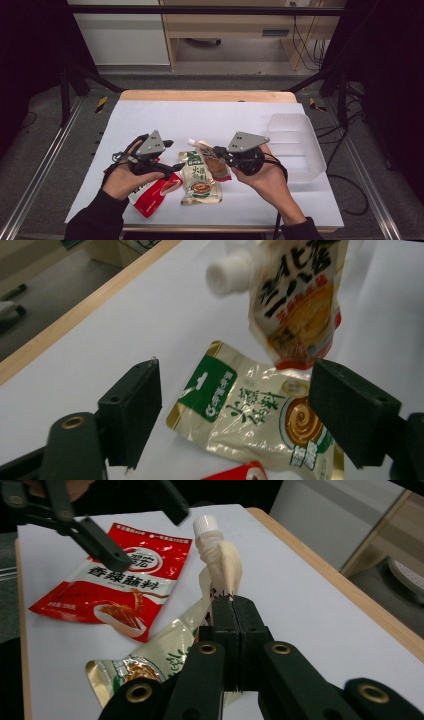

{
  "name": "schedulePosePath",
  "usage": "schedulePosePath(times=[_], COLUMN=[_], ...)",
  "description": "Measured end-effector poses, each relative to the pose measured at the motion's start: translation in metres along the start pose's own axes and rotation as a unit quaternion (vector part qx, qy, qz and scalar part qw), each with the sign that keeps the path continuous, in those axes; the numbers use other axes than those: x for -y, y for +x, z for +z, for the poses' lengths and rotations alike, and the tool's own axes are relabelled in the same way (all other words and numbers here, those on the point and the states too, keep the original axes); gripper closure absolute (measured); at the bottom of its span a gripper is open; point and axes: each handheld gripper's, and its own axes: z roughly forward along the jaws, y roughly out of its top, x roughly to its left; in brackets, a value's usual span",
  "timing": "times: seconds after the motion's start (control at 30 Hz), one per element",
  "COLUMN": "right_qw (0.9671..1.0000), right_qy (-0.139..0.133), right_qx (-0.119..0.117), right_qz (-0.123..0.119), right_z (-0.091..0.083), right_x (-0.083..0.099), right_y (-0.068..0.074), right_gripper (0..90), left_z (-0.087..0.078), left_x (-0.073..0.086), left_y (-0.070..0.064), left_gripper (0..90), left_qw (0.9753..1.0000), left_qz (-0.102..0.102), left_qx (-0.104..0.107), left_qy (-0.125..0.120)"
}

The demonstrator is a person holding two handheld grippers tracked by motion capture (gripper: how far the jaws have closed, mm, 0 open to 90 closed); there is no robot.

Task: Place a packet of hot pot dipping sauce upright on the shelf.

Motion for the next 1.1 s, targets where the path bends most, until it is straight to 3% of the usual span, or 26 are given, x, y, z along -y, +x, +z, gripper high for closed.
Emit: schedulePosePath(times=[0.03,0.17,0.37,0.4,0.43,0.57,0.73,0.83,1.1], right_qw=[1.0,0.9997,0.9993,0.9992,0.9992,0.9993,0.9994,0.9993,0.9992], right_qy=[0.0,0.003,-0.001,0.0,0.001,-0.002,0.0,0.001,-0.006], right_qx=[-0.004,-0.021,-0.036,-0.04,-0.039,-0.036,-0.035,-0.035,-0.035], right_qz=[-0.003,-0.013,-0.01,-0.011,-0.01,0.0,0.008,0.01,0.016], right_z=[0.001,0.007,0.011,0.013,0.014,0.013,0.012,0.012,0.01], right_x=[-0.001,-0.003,-0.003,-0.002,-0.002,0.002,0.007,0.009,0.01], right_y=[0.002,0.01,0.015,0.017,0.017,0.014,0.012,0.012,0.008], right_gripper=[90.0,90.0,90.0,90.0,90.0,90.0,90.0,90.0,90.0], left_z=[0.005,0.011,0.015,0.016,0.016,0.017,0.024,0.028,0.028], left_x=[-0.006,-0.016,-0.022,-0.023,-0.024,-0.022,-0.02,-0.019,-0.019], left_y=[0.0,0.001,0.003,0.002,0.002,0.003,0.001,0.001,0.002], left_gripper=[24.1,31.3,41.8,48.0,52.1,62.2,63.9,58.7,66.0], left_qw=[0.9999,0.9995,0.9985,0.998,0.9981,0.9976,0.9974,0.997,0.9968], left_qz=[0.011,0.021,0.017,0.018,0.026,0.018,0.017,0.015,0.011], left_qx=[0.009,0.025,0.052,0.06,0.056,0.066,0.068,0.071,0.078], left_qy=[0.004,0.006,0.004,0.003,0.007,0.008,0.018,0.026,0.016])
